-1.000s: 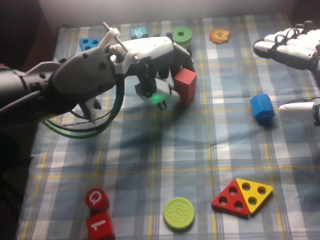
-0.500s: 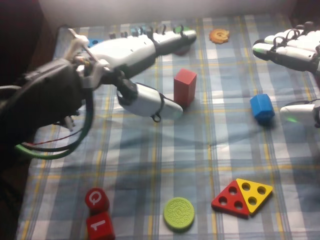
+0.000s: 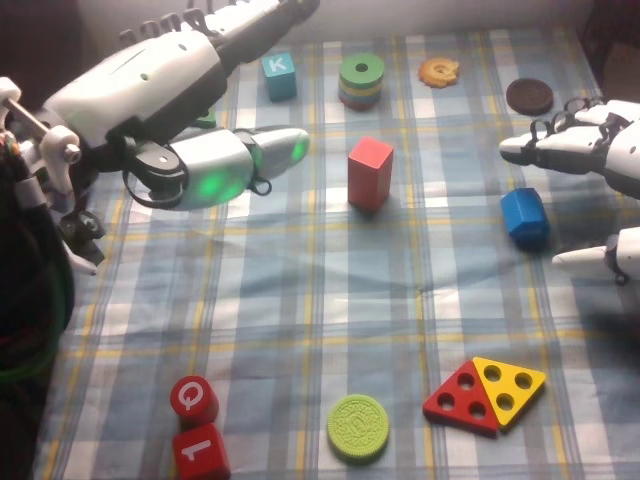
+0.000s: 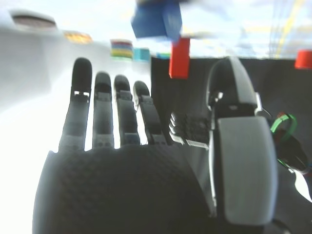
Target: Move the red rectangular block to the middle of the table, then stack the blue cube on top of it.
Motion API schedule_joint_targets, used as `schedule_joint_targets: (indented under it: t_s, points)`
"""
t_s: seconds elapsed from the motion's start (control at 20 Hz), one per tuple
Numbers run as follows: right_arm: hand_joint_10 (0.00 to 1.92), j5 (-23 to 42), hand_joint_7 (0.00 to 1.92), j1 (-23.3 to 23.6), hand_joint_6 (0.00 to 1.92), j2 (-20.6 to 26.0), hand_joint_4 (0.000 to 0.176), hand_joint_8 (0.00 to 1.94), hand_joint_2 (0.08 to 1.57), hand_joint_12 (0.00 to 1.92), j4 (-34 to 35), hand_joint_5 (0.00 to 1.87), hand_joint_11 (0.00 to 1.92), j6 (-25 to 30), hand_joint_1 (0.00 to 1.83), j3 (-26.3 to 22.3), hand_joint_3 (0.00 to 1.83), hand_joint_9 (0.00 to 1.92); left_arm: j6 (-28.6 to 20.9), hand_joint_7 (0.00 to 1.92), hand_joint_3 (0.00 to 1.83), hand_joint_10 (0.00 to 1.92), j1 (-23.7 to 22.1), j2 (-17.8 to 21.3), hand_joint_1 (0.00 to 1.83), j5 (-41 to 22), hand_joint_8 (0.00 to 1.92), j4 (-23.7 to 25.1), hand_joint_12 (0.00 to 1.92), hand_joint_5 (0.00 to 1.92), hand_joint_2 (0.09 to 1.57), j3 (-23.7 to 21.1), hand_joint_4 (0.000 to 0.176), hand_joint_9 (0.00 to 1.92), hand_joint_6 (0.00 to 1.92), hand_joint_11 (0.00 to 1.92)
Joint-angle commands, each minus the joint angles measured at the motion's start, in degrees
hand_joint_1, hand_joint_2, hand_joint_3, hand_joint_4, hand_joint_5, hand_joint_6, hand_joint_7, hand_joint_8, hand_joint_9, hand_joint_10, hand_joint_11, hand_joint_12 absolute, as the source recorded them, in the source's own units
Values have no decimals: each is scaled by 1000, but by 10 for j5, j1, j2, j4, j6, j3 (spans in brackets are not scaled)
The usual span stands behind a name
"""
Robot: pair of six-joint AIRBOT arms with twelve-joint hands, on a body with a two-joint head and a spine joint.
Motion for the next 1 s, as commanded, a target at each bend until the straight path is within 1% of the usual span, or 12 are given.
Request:
schedule_joint_targets:
  t_s: [0.0,0.05,0.15,0.25,0.4,0.5,0.55,0.6,0.65,0.75,0.85,0.95]
  points:
    - [636,56,263,5,73,-2,0,22,1109,1336,9,205,0,4,721,3,1,0,-5,0,13,0,-2,5,678,-80,0,10,0,0,1370,-2,14,0,0,0]
    - [663,54,272,5,67,-6,0,16,1126,1309,11,219,0,3,707,6,4,0,-7,0,0,0,0,7,768,-85,0,10,0,0,1347,-3,37,0,0,0]
    - [660,50,273,5,63,-12,0,14,1136,1302,18,225,0,-1,702,11,5,0,-11,0,1,0,4,11,774,-92,0,10,0,0,1351,-6,53,0,0,0]
    - [879,48,336,5,66,-16,0,35,1145,1531,21,254,0,-1,698,14,2,0,-13,0,3,0,6,13,763,-95,0,10,0,0,1357,-7,51,0,0,0]
    - [1101,44,449,5,90,-27,0,105,1164,1612,24,308,0,-1,690,22,3,0,-16,0,0,0,9,13,780,-99,0,10,0,0,1351,-7,67,0,0,0]
    - [1205,41,440,7,160,-35,0,420,1175,1653,29,376,0,-1,689,28,0,16,-16,0,0,0,9,13,784,-100,0,9,0,0,1351,-8,63,0,0,0]
    - [1337,39,520,10,471,-40,0,759,1180,1788,30,463,0,-1,776,32,2,122,-16,0,3,0,10,14,719,-100,0,7,0,0,1358,-8,69,0,0,0]
    - [1337,38,520,12,471,-42,0,759,1180,1788,31,463,0,-1,776,34,2,122,-17,0,3,0,11,15,719,-100,0,5,0,0,1358,-8,69,0,0,0]
    - [1404,39,686,14,1267,-43,0,853,1265,1894,31,618,0,2,906,34,8,245,-17,0,3,0,12,16,730,-100,0,4,0,0,1362,-8,61,0,0,0]
    - [1534,42,817,25,1260,-43,0,1451,1246,1912,27,689,38,3,1170,33,2,473,-18,0,4,0,16,18,693,-102,0,1,0,0,1367,-8,50,0,0,0]
    - [1679,53,694,34,1294,-42,0,1629,1284,1921,3,691,133,25,1139,32,5,441,-18,0,3,0,18,18,675,-104,0,0,0,0,1367,-8,43,0,0,0]
    - [1811,61,699,51,1232,-40,0,1676,1283,1921,-24,699,555,48,1166,31,0,581,-18,0,4,0,21,20,672,-107,0,-5,0,0,1371,-8,39,0,0,0]
